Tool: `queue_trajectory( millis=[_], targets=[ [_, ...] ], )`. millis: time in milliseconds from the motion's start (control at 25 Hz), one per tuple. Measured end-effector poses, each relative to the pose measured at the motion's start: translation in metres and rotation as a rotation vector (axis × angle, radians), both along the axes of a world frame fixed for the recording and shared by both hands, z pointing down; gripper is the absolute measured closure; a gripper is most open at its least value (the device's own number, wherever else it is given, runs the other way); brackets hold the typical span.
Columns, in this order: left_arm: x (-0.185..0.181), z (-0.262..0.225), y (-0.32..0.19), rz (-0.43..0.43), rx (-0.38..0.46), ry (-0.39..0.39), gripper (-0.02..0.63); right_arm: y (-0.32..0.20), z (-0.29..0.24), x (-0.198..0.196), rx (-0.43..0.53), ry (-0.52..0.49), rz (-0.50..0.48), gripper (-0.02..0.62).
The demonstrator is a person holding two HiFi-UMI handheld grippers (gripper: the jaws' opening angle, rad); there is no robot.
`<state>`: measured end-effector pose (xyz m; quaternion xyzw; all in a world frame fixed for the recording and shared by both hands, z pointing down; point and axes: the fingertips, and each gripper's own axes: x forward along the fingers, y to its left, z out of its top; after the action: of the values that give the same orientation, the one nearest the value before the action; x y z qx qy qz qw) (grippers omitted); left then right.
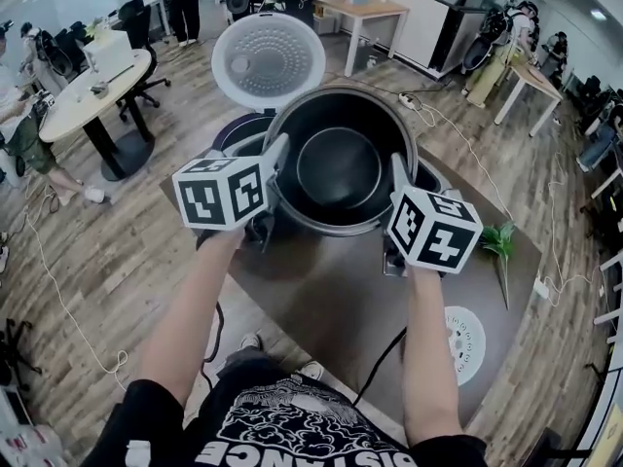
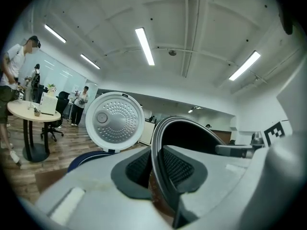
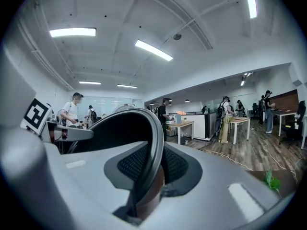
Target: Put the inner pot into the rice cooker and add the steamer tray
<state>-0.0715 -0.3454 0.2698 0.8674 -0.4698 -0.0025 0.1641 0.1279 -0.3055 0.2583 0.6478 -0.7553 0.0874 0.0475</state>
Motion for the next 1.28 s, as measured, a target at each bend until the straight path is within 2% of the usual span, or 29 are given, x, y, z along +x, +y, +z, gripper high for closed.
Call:
queue_trajectory(
  millis=[600,1000,1280],
  targets=[
    [-0.089,-0.017,-0.049,-0.066,0.043,0.007,0.537,-0.060,-0.010,-0.087,0.022,-0.020,-0.057,0.518],
    [-0.132,0.002,-0.090,-0.064,-0.010,0.015,0.537,-0.103,0.011,-0.131,-0.036,-0.022,-0.062,0.515],
    [-0.142,0.029,-0.108,-0.051,-0.059,-0.006,0.537,-0.120,0.041,-0.141,-0.103,-0.054,-0.046,0.517]
  ],
)
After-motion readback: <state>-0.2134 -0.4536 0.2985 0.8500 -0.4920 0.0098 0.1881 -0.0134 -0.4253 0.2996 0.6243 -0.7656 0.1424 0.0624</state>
